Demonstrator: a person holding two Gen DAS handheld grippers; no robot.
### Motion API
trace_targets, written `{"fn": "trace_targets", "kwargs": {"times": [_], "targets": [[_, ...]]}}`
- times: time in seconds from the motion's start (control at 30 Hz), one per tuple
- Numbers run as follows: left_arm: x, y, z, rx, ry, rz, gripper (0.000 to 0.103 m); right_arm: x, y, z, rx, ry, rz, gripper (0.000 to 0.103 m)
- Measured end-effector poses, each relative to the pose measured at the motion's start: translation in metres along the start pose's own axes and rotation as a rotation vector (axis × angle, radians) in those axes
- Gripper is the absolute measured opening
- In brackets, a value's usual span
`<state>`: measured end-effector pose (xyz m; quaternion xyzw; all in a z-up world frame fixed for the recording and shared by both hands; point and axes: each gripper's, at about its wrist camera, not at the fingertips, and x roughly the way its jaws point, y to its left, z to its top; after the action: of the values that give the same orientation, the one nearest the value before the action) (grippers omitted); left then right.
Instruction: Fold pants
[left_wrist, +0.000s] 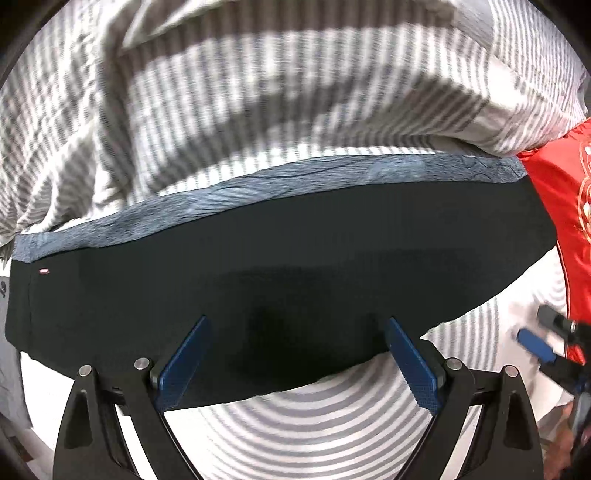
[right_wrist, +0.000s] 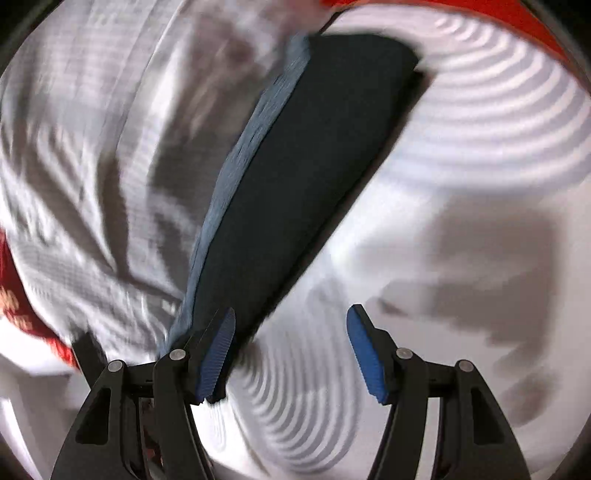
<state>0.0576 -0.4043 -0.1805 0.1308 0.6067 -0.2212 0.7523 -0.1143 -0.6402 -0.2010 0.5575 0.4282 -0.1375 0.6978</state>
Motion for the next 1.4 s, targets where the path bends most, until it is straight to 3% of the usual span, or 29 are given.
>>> {"fn": "trace_targets", "kwargs": {"times": [0.3, 0.5, 0.6, 0.67, 0.77, 0.83, 0.93, 1.17, 1.4], "targets": [[0.013, -0.035, 0.013, 0.018, 0.031, 0.033, 0.096, -0.012, -0.034, 0.054, 0.07, -0.126, 0.031, 0.067], [0.024, -0.054, 0.03, 0.024, 0.041, 0.059, 0.096, -0.027, -0.015, 0.079, -0.002, -0.162, 0.121, 0.067], [0.029, -0.069, 0.035, 0.047, 0.045, 0.063, 0.096, -0.021, -0.01, 0.095, -0.03, -0.153, 0.047, 0.064], [0.031, -0.078, 0.037, 0.064, 0.048, 0.067, 0.096, -0.02, -0.022, 0.102, 0.017, -0.145, 0.021, 0.053], [0.027, -0.084, 0.039, 0.062, 0.032, 0.065, 0.096, -0.034, -0.024, 0.096, 0.021, -0.192, 0.023, 0.051], [0.022, -0.085, 0.041, 0.057, 0.016, 0.064, 0.096, -0.045, -0.024, 0.088, 0.014, -0.22, 0.024, 0.057], [0.021, -0.086, 0.044, 0.043, -0.002, 0.072, 0.096, -0.042, -0.037, 0.082, 0.065, -0.185, 0.1, 0.061], [0.026, -0.085, 0.049, -0.01, -0.014, 0.096, 0.096, -0.022, -0.046, 0.093, 0.06, -0.177, 0.132, 0.061], [0.031, -0.092, 0.089, -0.095, -0.058, 0.127, 0.096, -0.015, -0.047, 0.097, 0.058, -0.189, 0.176, 0.063]]}}
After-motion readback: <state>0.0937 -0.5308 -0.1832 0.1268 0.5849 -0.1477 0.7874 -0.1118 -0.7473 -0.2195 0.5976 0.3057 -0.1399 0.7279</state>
